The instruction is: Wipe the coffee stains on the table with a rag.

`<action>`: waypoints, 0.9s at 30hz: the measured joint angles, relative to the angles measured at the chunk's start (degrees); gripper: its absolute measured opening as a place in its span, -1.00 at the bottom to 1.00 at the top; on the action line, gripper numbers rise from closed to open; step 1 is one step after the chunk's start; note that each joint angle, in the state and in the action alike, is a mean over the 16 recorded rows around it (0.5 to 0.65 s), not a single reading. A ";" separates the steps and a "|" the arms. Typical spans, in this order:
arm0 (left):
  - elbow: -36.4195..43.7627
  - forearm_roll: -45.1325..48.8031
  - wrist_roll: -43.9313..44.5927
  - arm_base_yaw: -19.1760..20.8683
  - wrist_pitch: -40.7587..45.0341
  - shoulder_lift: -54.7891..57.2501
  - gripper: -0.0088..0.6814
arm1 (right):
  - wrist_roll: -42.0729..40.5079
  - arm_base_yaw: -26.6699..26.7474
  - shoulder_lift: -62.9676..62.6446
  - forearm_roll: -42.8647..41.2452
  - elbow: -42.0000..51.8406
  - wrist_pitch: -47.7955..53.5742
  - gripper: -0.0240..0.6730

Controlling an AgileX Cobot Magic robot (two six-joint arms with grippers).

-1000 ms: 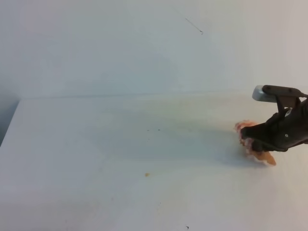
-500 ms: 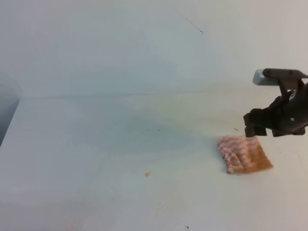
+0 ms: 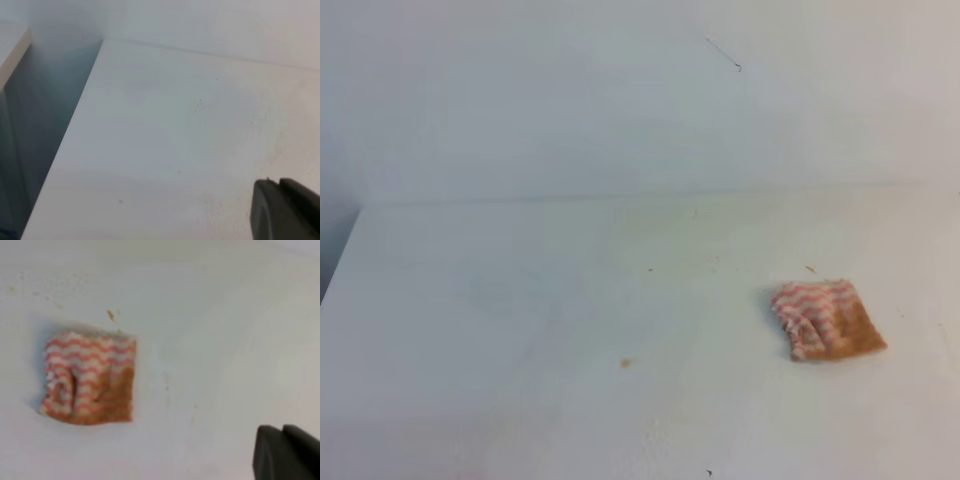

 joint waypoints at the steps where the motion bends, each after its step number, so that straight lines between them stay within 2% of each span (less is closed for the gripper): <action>1: 0.00 0.00 0.00 0.00 0.01 0.00 -0.98 | 0.88 0.00 -2.03 -0.97 0.18 1.18 -0.78; 5: 0.00 0.00 0.00 0.00 0.02 0.00 -0.98 | 4.09 0.00 -9.77 -3.68 0.91 5.36 -0.90; 14: 0.00 0.00 0.00 0.00 0.03 0.00 -0.98 | 8.28 -0.02 -21.53 -5.53 1.74 10.03 -0.93; 22: 0.00 0.00 0.00 0.00 0.08 0.00 -0.98 | 8.21 -0.80 -29.14 -5.35 3.66 9.51 -0.93; 27: 0.00 0.00 0.00 0.00 0.11 0.00 -0.98 | 8.64 -2.59 -38.16 -5.69 8.43 5.83 -0.93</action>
